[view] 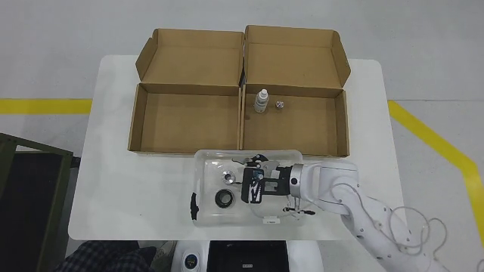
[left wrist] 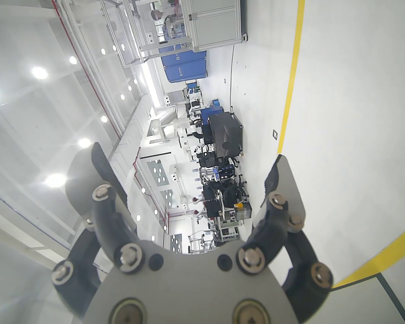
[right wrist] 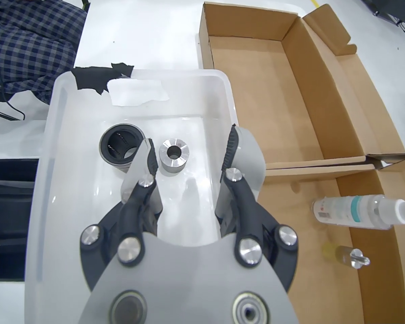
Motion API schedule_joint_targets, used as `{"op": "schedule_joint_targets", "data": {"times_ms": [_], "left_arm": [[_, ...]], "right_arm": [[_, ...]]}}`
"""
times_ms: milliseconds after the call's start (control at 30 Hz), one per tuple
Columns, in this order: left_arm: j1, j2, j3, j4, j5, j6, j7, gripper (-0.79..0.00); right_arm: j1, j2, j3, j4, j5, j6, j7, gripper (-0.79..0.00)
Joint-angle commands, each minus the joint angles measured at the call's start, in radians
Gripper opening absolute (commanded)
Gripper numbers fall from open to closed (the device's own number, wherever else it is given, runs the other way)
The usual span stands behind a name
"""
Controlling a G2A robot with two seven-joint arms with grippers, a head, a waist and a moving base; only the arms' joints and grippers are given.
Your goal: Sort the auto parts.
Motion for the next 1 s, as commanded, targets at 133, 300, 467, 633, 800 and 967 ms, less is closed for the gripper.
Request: {"op": "schedule_joint_targets", "data": {"times_ms": [133, 300, 467, 633, 800, 967], "left_arm": [[0.000, 0.000, 0.000, 0.000, 0.000, 0.000, 0.000, 0.000], [0.000, 0.000, 0.000, 0.000, 0.000, 0.000, 0.000, 0.000], [0.000, 0.000, 0.000, 0.000, 0.000, 0.000, 0.000, 0.000], [0.000, 0.000, 0.000, 0.000, 0.000, 0.000, 0.000, 0.000], [0.000, 0.000, 0.000, 0.000, 0.000, 0.000, 0.000, 0.000], [0.000, 0.000, 0.000, 0.000, 0.000, 0.000, 0.000, 0.000]], "right_arm": [[0.012, -0.004, -0.022, 0.033, -0.036, -0.002, 0.010, -0.416], [0.014, -0.005, -0.033, 0.052, -0.063, 0.000, 0.009, -0.416], [0.021, -0.008, -0.043, 0.077, -0.082, 0.004, 0.003, -0.425], [0.034, -0.013, -0.062, 0.100, -0.099, 0.005, -0.002, -0.422], [0.055, -0.022, -0.087, 0.137, -0.113, 0.015, -0.012, -0.422], [0.077, -0.034, -0.117, 0.171, -0.114, 0.021, -0.022, -0.425]]}}
